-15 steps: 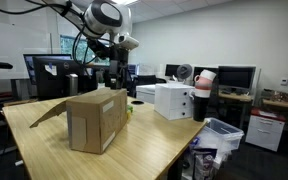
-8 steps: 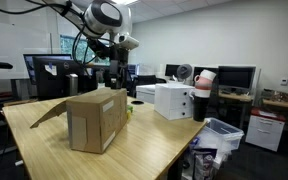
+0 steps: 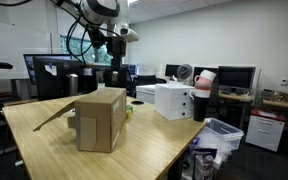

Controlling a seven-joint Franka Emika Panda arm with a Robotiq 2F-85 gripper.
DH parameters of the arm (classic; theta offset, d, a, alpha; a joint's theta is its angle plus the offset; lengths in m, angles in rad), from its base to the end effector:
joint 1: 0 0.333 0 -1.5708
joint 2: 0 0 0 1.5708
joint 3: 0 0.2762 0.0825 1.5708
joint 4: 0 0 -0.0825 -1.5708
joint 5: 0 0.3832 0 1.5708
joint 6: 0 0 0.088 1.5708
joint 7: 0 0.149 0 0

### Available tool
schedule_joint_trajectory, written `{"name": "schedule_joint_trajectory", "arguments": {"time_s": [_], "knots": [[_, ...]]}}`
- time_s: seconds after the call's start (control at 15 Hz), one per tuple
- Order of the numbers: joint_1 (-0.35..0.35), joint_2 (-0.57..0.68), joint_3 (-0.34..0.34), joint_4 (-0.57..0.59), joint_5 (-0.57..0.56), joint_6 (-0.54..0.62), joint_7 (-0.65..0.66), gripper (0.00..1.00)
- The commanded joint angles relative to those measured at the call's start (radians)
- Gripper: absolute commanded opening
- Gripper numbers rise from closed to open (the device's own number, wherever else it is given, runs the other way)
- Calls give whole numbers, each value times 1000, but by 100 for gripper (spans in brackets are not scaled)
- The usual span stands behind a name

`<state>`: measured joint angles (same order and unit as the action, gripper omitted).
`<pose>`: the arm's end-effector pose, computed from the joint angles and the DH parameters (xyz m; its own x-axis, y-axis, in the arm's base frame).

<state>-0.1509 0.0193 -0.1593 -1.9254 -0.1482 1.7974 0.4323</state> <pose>0.5090 -0.1824 0.3856 0.7587 -0.6469 -0.0764 -0.6259 -0.7564 0.1900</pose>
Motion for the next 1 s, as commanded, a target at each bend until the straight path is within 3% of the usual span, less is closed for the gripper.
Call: {"name": "schedule_joint_trajectory", "arguments": {"time_s": [0.0,0.2,0.47,0.53,0.6,0.93], "knots": [[-14,-45,-10,-10,57,-56,-160,100],[-27,-49,-33,-30,61,-66,-347,100],[-50,-15,-64,-25,122,-105,-503,100],[-58,-8,-70,-28,140,-114,-529,94],[-61,-5,-74,-28,152,-113,-535,75],[-77,12,-87,-23,183,-102,-534,47]]}}
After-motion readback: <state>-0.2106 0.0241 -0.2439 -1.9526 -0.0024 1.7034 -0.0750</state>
